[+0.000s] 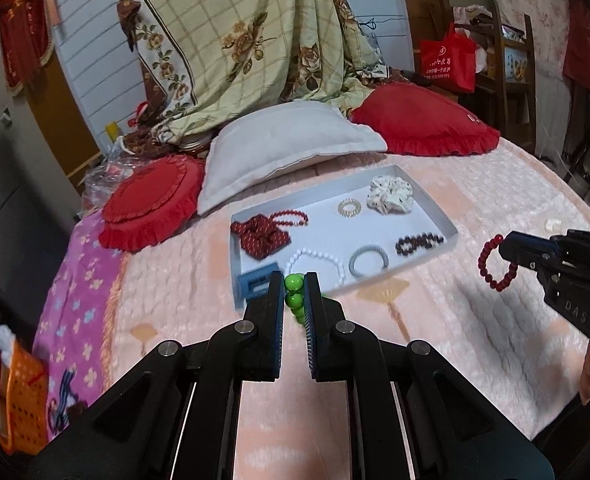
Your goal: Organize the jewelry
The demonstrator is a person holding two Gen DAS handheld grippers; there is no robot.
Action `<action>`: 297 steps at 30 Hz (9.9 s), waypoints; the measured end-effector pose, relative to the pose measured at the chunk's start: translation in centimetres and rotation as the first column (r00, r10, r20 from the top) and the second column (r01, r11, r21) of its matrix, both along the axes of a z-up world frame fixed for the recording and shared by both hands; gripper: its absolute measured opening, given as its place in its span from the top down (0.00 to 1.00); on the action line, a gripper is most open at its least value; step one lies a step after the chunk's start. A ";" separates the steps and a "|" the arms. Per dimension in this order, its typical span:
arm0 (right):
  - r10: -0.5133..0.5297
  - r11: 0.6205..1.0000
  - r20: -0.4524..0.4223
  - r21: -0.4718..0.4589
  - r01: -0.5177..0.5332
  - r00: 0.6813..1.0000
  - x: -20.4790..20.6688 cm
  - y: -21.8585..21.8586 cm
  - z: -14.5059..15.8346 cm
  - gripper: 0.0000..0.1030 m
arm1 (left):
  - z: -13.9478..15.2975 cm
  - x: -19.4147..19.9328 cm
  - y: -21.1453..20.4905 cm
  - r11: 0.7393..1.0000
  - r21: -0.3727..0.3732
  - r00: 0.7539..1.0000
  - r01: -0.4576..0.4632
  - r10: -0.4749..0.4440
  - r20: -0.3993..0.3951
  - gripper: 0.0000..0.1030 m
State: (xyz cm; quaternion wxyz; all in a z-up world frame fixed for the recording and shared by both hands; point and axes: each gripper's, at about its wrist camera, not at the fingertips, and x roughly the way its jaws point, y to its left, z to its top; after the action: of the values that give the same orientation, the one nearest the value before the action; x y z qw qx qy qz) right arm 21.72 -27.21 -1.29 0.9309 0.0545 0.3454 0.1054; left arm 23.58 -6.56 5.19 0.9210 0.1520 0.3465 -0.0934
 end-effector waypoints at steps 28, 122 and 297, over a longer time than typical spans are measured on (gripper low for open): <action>0.001 0.985 -0.317 0.164 0.054 0.949 21.8 0.0 -9.9 0.92 | -13.1 23.8 -3.4 0.961 -0.260 0.905 -0.092 -0.029 -0.425 0.90; -0.137 0.990 -0.257 -0.054 0.128 0.957 0.9 1.5 -10.4 0.61 | -15.9 -0.2 13.0 0.919 -0.131 0.917 -0.372 0.342 -0.205 0.46; -0.150 0.967 -0.087 -0.218 0.129 0.985 -12.7 8.8 -6.5 0.17 | -7.1 -17.7 5.9 0.930 -0.179 0.945 -0.321 0.302 -0.126 0.19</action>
State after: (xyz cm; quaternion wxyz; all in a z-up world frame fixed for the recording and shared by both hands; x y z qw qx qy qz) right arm 9.03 -18.41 -7.76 0.9175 -0.0155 0.3974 -0.0007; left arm 5.85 -0.68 -1.91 0.9167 -0.0015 0.3993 0.0130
